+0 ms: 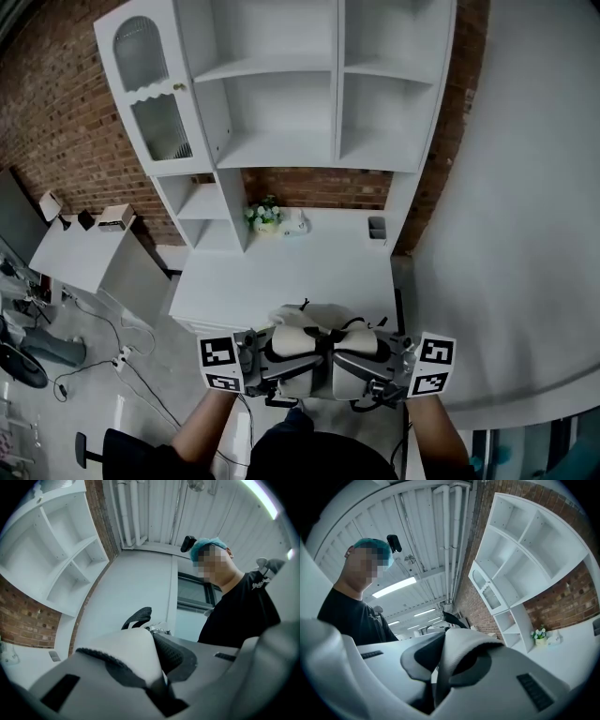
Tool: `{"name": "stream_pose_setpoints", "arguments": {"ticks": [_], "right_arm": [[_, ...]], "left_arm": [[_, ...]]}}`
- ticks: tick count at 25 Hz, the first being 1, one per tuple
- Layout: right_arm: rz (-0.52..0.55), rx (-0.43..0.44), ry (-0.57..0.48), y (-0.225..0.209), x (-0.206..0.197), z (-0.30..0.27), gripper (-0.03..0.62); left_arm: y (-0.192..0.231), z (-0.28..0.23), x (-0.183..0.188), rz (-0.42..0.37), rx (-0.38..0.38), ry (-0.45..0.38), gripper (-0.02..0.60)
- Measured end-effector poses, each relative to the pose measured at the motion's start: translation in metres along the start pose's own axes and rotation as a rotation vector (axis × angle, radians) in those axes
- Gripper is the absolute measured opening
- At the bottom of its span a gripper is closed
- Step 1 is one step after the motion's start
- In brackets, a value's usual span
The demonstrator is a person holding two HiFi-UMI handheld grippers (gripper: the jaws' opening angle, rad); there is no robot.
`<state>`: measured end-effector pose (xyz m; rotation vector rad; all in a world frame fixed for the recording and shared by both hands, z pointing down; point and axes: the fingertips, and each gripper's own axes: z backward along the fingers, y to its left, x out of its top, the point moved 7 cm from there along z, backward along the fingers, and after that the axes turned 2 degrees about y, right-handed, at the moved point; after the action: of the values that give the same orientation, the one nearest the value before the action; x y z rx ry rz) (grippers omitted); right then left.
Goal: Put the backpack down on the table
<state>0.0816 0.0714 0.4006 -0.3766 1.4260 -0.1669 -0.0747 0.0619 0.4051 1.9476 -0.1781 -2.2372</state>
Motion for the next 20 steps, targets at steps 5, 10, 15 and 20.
{"name": "stream_pose_setpoints", "arguments": {"ticks": [5,10,15,20], "right_arm": [[0.003,-0.033,-0.017,-0.027,0.020,-0.027,0.049],[-0.034,-0.058,-0.034,-0.051,0.034,-0.052,0.049],[-0.027,-0.089,-0.055,-0.068,0.043,-0.078,0.049],[-0.034,-0.102,-0.051,-0.090,0.052,-0.092,0.049]], "left_arm": [[0.030,0.019,0.020,-0.018,0.006,-0.011,0.060],[0.058,0.037,0.036,0.011,0.054,-0.004,0.058],[0.083,0.057,0.051,0.014,0.050,-0.010,0.058],[0.110,0.067,0.060,0.020,0.038,-0.014,0.058]]}}
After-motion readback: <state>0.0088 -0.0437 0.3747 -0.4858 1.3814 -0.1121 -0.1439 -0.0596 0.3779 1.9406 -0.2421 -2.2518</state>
